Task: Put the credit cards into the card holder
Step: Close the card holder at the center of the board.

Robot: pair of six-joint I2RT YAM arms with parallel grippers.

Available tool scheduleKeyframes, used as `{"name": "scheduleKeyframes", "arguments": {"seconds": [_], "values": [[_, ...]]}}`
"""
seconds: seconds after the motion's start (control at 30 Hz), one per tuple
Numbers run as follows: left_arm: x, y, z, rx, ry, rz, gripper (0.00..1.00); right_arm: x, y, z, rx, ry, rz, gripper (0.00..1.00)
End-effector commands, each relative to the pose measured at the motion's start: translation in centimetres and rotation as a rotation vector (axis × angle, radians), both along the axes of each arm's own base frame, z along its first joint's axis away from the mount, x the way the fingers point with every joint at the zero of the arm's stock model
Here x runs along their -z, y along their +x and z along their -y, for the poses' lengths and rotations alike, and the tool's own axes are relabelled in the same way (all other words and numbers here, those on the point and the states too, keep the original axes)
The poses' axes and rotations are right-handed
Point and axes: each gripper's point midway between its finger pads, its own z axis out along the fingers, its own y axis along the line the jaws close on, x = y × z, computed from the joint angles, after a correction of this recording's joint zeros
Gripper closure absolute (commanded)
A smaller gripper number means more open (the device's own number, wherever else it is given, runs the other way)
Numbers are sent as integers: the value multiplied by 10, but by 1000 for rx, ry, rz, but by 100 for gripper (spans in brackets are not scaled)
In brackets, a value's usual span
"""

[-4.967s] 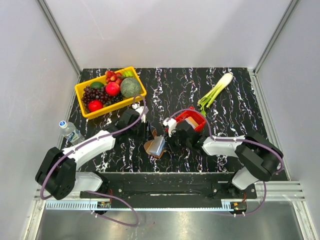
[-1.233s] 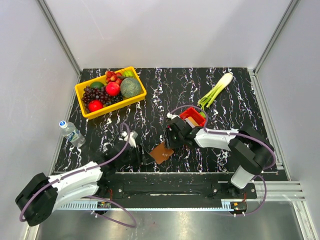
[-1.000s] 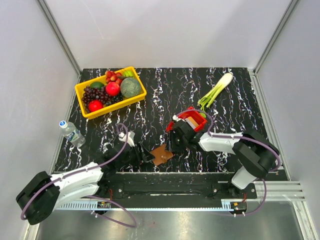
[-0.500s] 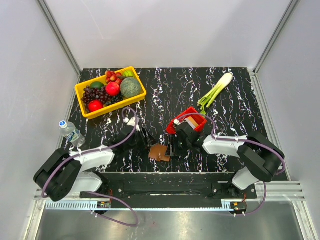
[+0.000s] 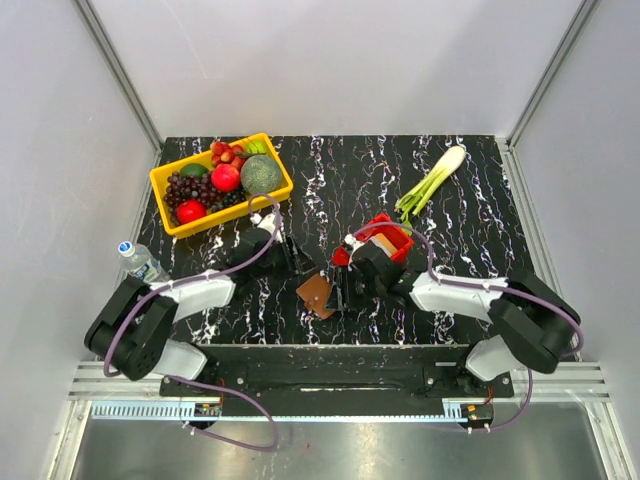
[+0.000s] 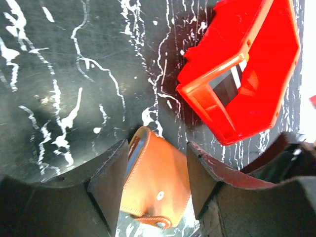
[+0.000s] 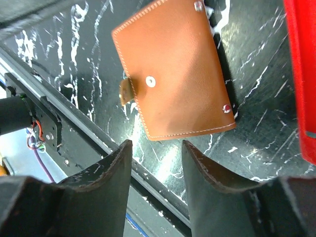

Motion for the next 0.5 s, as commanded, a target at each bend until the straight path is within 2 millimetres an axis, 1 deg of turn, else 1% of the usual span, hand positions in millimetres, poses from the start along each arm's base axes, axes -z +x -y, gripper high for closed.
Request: {"name": "scheduleKeyframes", "arguments": {"seconds": [0.0, 0.03, 0.1, 0.2, 0.23, 0.27, 0.3, 0.4, 0.47], "values": [[-19, 1, -20, 2, 74, 86, 44, -40, 26, 4, 16, -5, 197, 48], [-21, -1, -26, -8, 92, 91, 43, -44, 33, 6, 26, -21, 228, 46], [-23, -9, -34, -20, 106, 92, 39, -45, 47, 10, 47, -53, 263, 43], [-24, -26, -40, -27, 73, 74, 37, -37, 65, 3, 15, -79, 261, 41], [-23, -33, -39, -12, 50, 66, 32, -31, 69, 0, -1, -93, 245, 41], [-21, -42, -37, 10, 25, 59, 30, -26, 71, -2, -12, -108, 233, 41], [-24, -47, -34, 23, -3, 63, 29, -21, 73, -3, -14, -119, 228, 41], [-14, -62, -39, 14, -27, 21, 25, -6, 78, -4, -11, -150, 210, 41], [-7, -68, -40, 4, -49, 4, 22, 1, 78, -4, -18, -161, 197, 40]]}}
